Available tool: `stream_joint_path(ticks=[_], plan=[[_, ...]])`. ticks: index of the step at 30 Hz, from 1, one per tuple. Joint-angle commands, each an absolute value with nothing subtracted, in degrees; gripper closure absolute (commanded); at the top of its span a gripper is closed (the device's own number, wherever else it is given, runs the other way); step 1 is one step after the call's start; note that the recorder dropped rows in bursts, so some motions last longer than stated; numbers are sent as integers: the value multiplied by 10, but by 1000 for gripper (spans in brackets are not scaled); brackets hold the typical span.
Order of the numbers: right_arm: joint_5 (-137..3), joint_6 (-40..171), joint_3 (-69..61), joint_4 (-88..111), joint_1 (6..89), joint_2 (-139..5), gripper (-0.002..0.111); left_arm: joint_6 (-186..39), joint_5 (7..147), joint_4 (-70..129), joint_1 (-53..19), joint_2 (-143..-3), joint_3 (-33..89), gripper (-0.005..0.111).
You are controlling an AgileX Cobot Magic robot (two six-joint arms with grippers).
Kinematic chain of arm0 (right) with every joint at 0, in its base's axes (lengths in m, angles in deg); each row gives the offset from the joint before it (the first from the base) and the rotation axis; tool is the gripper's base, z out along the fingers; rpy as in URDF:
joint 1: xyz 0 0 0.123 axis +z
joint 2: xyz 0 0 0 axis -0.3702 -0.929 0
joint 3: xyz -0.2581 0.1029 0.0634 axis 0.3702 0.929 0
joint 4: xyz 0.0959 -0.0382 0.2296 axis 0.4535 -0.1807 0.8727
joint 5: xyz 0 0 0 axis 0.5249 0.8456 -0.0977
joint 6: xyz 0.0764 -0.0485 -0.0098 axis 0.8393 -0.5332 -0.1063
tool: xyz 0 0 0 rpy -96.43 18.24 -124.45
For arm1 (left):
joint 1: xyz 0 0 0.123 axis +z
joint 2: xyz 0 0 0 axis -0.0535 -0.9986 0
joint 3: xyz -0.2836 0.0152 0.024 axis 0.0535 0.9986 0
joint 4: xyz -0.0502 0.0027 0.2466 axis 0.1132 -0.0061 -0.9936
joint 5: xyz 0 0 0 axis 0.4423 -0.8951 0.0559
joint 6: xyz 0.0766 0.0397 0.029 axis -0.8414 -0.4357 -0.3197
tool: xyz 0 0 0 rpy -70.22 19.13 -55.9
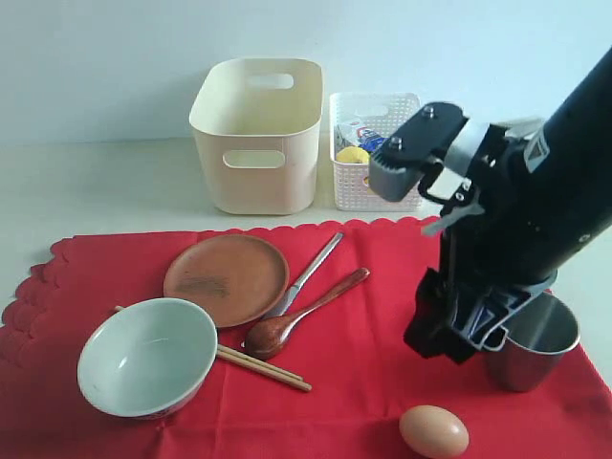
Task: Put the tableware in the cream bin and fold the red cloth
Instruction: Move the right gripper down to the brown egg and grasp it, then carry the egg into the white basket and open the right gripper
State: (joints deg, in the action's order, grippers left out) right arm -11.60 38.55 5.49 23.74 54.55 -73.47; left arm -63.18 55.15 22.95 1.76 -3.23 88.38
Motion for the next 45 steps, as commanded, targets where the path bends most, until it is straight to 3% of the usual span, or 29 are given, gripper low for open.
stream_joint_path(ticks=[1,31,35,44,45], plan=[[-149,394,83,233,560,-752,41,-632,558,228,19,-29,886,13],[-166,414,96,247,564,-971,43,-632,558,228,19,-29,886,13],[-168,422,96,244,564,-981,57,-632,558,228,19,-29,886,13],[-159,422,94,244,564,-984,108,-632,558,228,19,-29,886,13],[-138,427,81,238,564,-977,108,-632,558,228,19,-29,886,13]])
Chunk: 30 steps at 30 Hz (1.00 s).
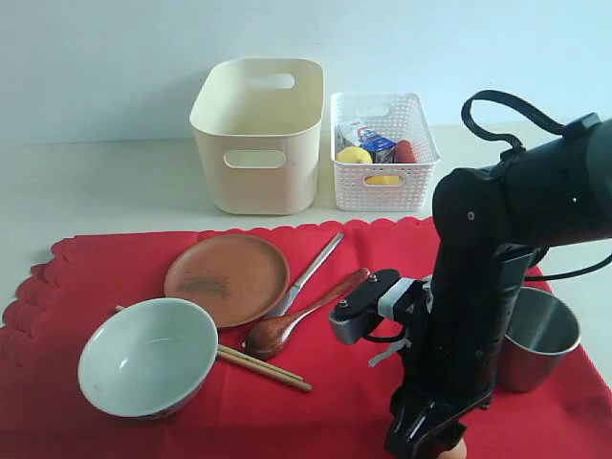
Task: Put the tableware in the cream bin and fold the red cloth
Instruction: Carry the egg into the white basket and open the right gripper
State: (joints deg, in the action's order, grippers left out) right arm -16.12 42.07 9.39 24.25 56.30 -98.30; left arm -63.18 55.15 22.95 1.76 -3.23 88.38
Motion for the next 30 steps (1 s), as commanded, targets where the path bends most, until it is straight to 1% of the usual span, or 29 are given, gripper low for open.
stream_joint_path(ticks=[1,5,10,13,21,30], plan=[[-127,438,70,231,564,-971,108,-632,558,228,19,-29,886,13],[-117,452,23,204,564,-926,108,-632,558,228,19,-29,886,13],[-183,464,-25,152,564,-864,108,-632,558,228,19,-29,886,13],[-213,498,-71,127,553,-856,108,-632,558,228,19,-29,886,13],[-246,498,-185,137,478,-896,108,-632,558,228,19,-29,886,13],[-243,496,-329,199,405,-1021,108,-632,558,228,19,-29,886,13]])
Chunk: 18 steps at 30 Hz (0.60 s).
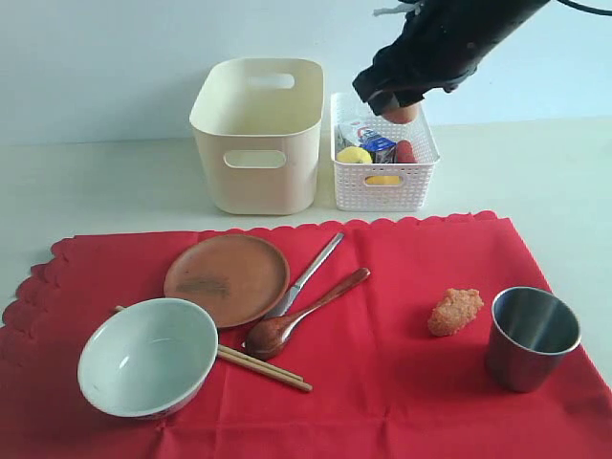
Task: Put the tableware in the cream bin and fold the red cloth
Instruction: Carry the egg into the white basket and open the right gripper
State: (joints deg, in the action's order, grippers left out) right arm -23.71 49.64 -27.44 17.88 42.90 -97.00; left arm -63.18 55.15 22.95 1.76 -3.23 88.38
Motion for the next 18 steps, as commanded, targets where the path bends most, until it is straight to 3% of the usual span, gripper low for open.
stream_joint_path(ticks=[1,18], plan=[[-242,496,-351,205,398,-1043,108,-632,558,228,19,-29,886,13],[-229,491,-590,251,346,-1311,108,-632,558,228,19,-29,886,13]])
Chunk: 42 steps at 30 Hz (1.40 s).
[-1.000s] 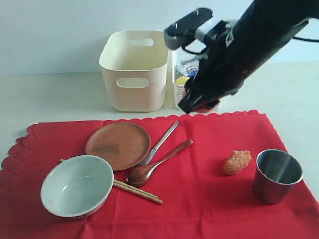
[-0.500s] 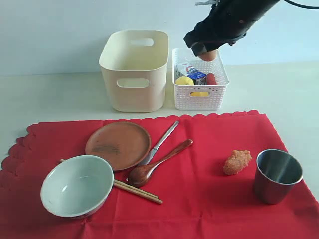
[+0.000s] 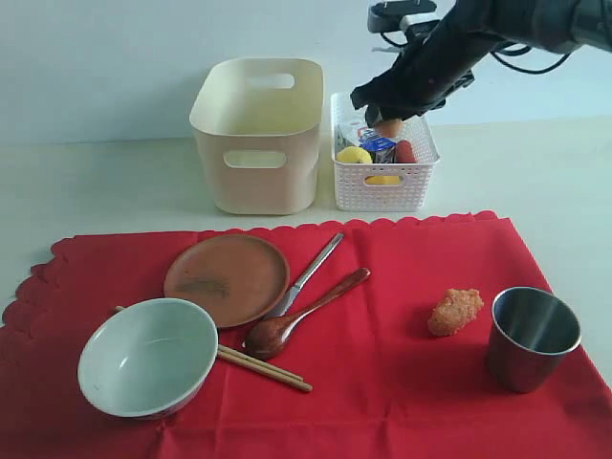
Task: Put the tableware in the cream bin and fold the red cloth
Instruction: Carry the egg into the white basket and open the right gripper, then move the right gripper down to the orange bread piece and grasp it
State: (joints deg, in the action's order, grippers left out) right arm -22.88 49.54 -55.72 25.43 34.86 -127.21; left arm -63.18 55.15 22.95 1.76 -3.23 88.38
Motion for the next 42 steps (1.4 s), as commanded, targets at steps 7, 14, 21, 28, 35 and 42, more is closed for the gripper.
stream_joint_path(ticks=[7,14,21,28,35,42], plan=[[-254,479,-601,212,346,-1350,108,-632,558,228,19,-29,886,13],[-262,479,-601,212,346,-1356,85,-632,558,228,19,-29,886,13],[-253,479,-601,216,346,-1340,51,-632,558,228,19,-29,886,13],[-219,482,-601,216,346,-1288,45,-632,558,228,19,-29,886,13],[-138,479,-601,216,346,-1227,45,-632,558,228,19,-29,886,13],[12,477,-600,216,346,-1159,45,-632,558,228,19,-29,886,13]])
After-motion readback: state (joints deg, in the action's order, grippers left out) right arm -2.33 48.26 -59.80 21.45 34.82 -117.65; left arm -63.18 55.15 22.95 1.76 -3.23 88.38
